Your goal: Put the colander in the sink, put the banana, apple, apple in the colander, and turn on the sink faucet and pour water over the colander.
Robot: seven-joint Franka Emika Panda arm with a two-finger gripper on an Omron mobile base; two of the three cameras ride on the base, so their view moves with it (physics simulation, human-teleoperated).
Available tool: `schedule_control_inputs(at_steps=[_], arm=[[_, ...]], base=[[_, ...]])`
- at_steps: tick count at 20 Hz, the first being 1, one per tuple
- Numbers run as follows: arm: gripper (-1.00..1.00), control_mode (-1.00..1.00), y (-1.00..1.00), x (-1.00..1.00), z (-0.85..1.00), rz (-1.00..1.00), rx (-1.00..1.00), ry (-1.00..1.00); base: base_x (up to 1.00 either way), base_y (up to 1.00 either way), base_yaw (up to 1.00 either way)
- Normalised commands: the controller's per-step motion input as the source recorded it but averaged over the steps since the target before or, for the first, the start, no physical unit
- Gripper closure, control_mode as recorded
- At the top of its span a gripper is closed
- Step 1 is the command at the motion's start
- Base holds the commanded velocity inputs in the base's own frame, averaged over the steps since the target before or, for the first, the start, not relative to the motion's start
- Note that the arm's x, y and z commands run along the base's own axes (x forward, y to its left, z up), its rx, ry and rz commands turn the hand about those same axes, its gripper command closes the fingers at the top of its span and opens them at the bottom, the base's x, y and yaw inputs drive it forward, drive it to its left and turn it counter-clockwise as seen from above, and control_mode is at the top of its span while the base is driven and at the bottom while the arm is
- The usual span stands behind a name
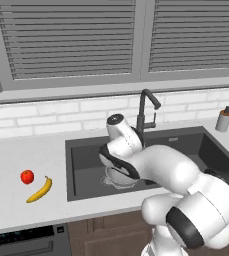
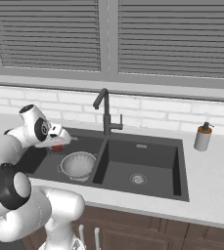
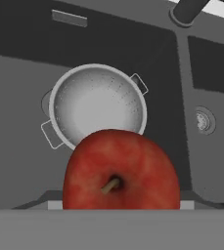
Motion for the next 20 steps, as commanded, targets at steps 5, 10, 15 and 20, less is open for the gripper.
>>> schedule_control_inputs(at_steps=[5,10,15,20], arm=[[1.0,-1.0,-0.3,0.26,-0.5,0.23,0.0,0.06],[1.0,-1.0,-0.03,0.4,-0.47,0.14,-0.05,0.18],[1.0,-1.0,0.12,0.38,-0.35,0.01,-0.12,0.19],[1.0,-1.0,0.14,0.27,-0.38,0.0,-0.14,0.12]], base=[[0.0,0.0,0.0],[0.0,0.0,0.0],[0.0,0.0,0.0],[0.0,0.0,0.0]])
